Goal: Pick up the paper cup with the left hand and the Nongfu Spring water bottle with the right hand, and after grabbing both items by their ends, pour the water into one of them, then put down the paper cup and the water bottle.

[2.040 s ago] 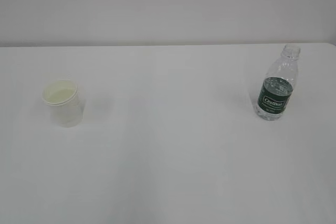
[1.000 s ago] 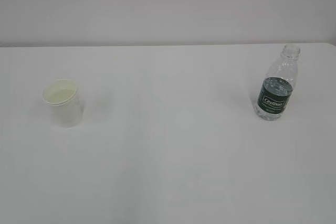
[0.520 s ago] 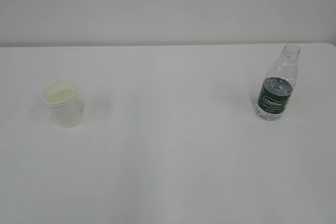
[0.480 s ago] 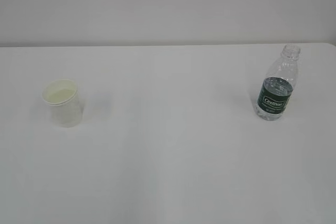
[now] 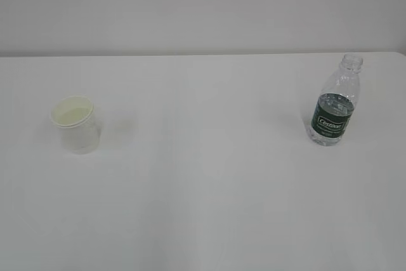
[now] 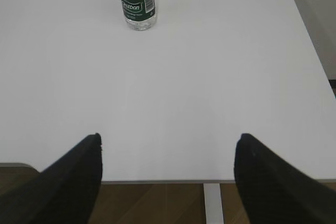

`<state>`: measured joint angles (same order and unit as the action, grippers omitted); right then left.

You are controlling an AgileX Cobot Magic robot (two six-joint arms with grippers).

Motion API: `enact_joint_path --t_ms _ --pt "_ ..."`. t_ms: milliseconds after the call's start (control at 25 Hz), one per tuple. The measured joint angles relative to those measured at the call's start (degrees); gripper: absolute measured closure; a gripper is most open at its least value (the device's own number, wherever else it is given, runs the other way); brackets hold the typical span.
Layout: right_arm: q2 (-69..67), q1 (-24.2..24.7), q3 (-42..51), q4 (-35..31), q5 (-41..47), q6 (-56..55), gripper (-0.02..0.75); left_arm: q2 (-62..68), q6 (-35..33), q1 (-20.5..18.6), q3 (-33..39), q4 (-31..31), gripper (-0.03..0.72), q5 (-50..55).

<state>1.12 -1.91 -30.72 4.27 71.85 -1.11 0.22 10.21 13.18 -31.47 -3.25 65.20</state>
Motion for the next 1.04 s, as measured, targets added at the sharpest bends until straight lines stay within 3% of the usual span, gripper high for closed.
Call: enact_joint_path --t_ms 1040 --pt "0.0 0.0 0.0 0.1 -0.4 0.0 0.151 0.0 0.0 0.0 1.0 0.0 0.238 -1.7"
